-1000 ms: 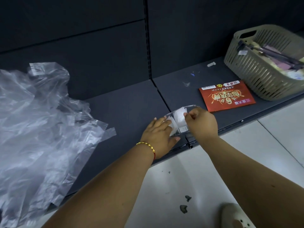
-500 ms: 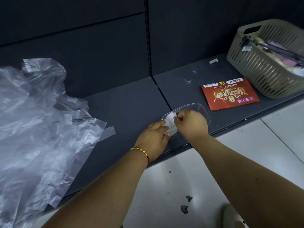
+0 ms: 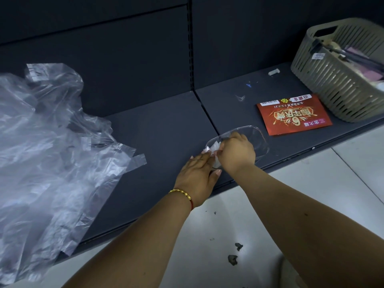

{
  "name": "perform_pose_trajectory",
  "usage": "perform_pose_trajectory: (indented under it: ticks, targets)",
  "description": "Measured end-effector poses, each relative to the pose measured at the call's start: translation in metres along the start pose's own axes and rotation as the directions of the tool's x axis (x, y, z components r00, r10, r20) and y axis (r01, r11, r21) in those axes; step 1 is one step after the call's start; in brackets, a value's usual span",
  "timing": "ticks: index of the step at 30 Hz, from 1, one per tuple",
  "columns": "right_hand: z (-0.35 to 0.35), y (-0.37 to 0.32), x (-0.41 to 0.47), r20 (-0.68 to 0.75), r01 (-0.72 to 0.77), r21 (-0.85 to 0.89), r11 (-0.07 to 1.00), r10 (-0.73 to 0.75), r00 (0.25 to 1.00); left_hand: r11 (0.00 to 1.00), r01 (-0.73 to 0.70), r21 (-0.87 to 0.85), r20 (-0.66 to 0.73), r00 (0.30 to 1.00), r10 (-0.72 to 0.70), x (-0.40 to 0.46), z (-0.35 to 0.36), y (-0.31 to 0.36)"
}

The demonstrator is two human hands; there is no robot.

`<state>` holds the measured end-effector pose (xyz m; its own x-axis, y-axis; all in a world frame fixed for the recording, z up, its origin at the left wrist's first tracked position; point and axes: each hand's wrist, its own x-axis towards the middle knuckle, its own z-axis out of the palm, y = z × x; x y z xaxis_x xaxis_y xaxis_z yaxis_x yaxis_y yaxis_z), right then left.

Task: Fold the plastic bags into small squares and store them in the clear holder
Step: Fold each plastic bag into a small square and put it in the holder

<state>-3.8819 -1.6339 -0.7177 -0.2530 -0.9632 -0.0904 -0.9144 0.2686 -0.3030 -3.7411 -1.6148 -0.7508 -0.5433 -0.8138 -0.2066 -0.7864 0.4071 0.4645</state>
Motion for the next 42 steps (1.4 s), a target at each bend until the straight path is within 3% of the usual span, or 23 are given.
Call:
perform_pose_trajectory:
  ticks: [5, 9, 11, 13, 16, 19, 21, 24, 31, 33, 35, 38, 40, 42]
  targets:
    - [0.001, 0.000, -0.003, -0.083, -0.007, 0.018, 1.000, 0.009, 0.996, 0.999, 0.028, 0.046, -0.022, 0.999, -0.027, -0.010, -0.008, -0.001]
    - [0.010, -0.023, -0.022, -0.382, 0.185, 0.020, 0.983, -0.163, 0.910, 0.981, 0.174, 0.084, -0.124, 0.979, -0.163, -0.034, -0.021, -0.018]
    - [0.021, -0.047, -0.037, -0.403, 0.294, 0.051, 0.955, -0.250, 0.880, 0.950, 0.299, 0.089, -0.167, 0.945, -0.282, -0.050, -0.028, -0.035]
    - [0.037, -0.070, -0.054, -0.314, 0.368, 0.070, 0.927, -0.330, 0.890, 0.904, 0.416, 0.100, -0.209, 0.897, -0.389, -0.070, -0.034, -0.057]
    - [0.062, -0.098, -0.077, 0.117, 0.351, 0.089, 0.932, -0.359, 0.926, 0.811, 0.552, 0.194, -0.224, 0.830, -0.511, -0.103, -0.041, -0.093]
    - [0.080, -0.112, -0.088, 0.469, 0.382, -0.015, 0.924, -0.331, 0.819, 0.741, 0.631, 0.232, -0.159, 0.776, -0.611, -0.131, -0.044, -0.124]
    - [0.087, -0.115, -0.089, 0.572, 0.416, -0.091, 0.905, -0.294, 0.765, 0.726, 0.652, 0.218, -0.071, 0.752, -0.655, -0.143, -0.042, -0.139]
    - [0.088, -0.115, -0.086, 0.626, 0.446, -0.145, 0.883, -0.267, 0.732, 0.746, 0.633, 0.205, -0.006, 0.763, -0.646, -0.148, -0.036, -0.146]
    - [0.081, -0.117, -0.082, 0.667, 0.454, -0.142, 0.880, -0.254, 0.700, 0.884, 0.454, 0.108, -0.223, 0.878, -0.424, -0.132, -0.043, -0.134]
    - [0.077, -0.116, -0.081, 0.683, 0.450, -0.120, 0.885, -0.256, 0.685, 0.932, 0.360, -0.038, -0.331, 0.875, -0.352, -0.130, -0.048, -0.129]
    - [0.073, -0.116, -0.078, 0.698, 0.439, -0.089, 0.894, -0.259, 0.667, 0.920, 0.301, -0.252, -0.388, 0.839, -0.381, -0.128, -0.060, -0.119]
    - [0.066, -0.113, -0.076, 0.700, 0.412, -0.023, 0.911, -0.280, 0.657, 0.873, 0.244, -0.421, -0.332, 0.855, -0.399, -0.125, -0.078, -0.112]
    - [0.065, -0.108, -0.081, 0.684, 0.413, -0.004, 0.911, -0.299, 0.665, 0.908, 0.316, -0.275, -0.210, 0.902, -0.377, -0.129, -0.082, -0.113]
    - [0.069, -0.105, -0.092, 0.648, 0.417, -0.006, 0.909, -0.314, 0.694, 0.870, 0.493, 0.008, -0.252, 0.843, -0.476, -0.142, -0.076, -0.117]
